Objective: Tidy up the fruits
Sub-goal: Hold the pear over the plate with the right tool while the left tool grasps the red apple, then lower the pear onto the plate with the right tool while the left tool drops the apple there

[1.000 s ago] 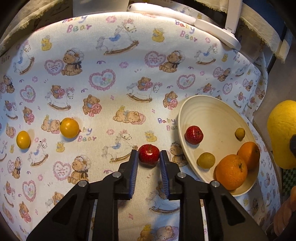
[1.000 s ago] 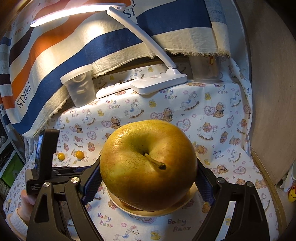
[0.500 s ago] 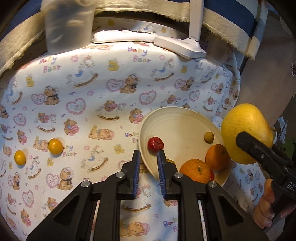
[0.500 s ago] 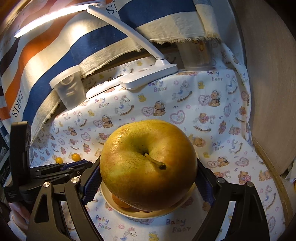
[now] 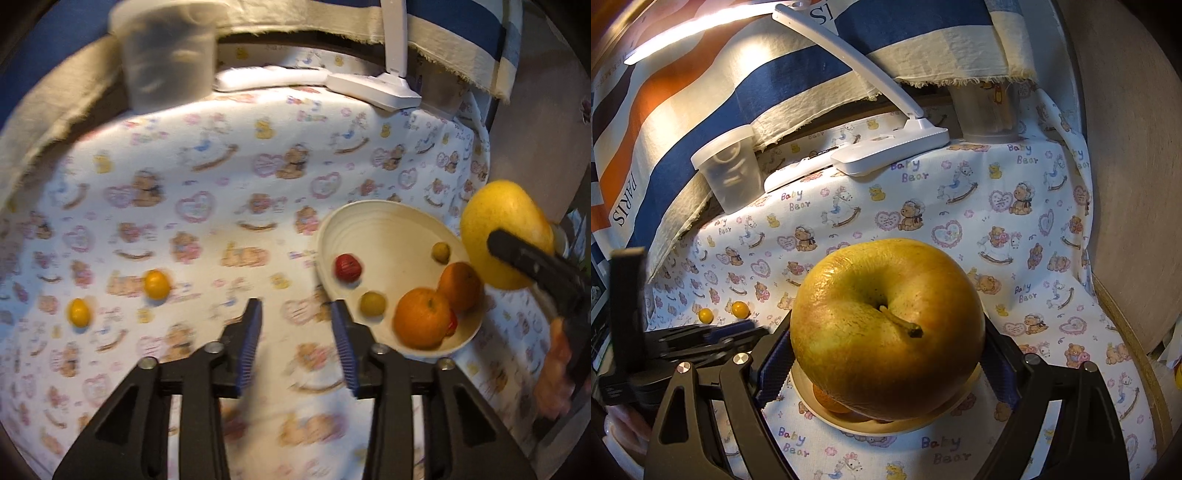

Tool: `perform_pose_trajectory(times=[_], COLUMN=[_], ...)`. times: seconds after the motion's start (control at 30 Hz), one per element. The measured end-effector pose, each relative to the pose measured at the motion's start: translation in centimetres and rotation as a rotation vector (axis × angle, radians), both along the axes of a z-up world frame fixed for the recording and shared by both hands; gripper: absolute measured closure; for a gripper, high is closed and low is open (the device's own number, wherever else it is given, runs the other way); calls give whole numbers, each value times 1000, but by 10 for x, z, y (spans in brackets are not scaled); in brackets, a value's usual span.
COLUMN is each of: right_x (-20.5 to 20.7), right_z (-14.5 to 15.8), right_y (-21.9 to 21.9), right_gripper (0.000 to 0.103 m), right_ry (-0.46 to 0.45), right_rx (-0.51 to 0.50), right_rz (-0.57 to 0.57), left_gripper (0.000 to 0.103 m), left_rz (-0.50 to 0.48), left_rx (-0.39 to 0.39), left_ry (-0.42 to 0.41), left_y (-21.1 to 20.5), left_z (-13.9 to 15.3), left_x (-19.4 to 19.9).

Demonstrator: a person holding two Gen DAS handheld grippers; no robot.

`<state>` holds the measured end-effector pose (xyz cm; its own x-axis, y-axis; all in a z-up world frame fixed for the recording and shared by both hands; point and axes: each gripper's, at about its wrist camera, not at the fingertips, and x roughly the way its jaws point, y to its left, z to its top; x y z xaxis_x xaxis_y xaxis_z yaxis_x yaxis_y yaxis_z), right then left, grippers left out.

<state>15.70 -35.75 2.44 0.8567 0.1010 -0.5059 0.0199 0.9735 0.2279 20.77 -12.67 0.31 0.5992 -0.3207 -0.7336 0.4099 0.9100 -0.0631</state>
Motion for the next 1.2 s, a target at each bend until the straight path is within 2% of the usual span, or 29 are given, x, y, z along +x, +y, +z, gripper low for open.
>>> perform_pose_trajectory(times=[0.07, 0.2, 0.43, 0.77, 0.93, 0.97, 1.0, 1.1, 1.2], right_x=[0, 0, -1, -1, 1, 1, 1, 0, 0], right_z=[0, 0, 0, -3, -4, -4, -4, -3, -4], right_y=[0, 1, 7, 13, 13, 13, 13, 13, 14], right_gripper=[14, 14, 14, 14, 14, 14, 14, 14, 14], right_ry=[0, 0, 6, 4, 12, 12, 11, 4, 1], right_rx=[2, -3, -24, -49, -50, -49, -49, -54, -65], right_rz=[0, 1, 10, 24, 27, 29, 30, 29, 21], left_gripper=[61, 61, 61, 61, 62, 65, 80, 80, 80], left_rz=[29, 93, 148, 156, 144, 143, 140, 132, 112], left_rx=[27, 19, 6, -39, 1, 0, -9, -38, -15], left_ry=[-25, -40, 35, 111, 137, 141, 145, 146, 94], left_y=[19, 57, 84, 70, 60, 59, 59, 58, 47], left_z=[5, 13, 0, -30, -43, -44, -44, -41, -31], left_x=[-8, -16, -16, 1, 10, 10, 11, 10, 5])
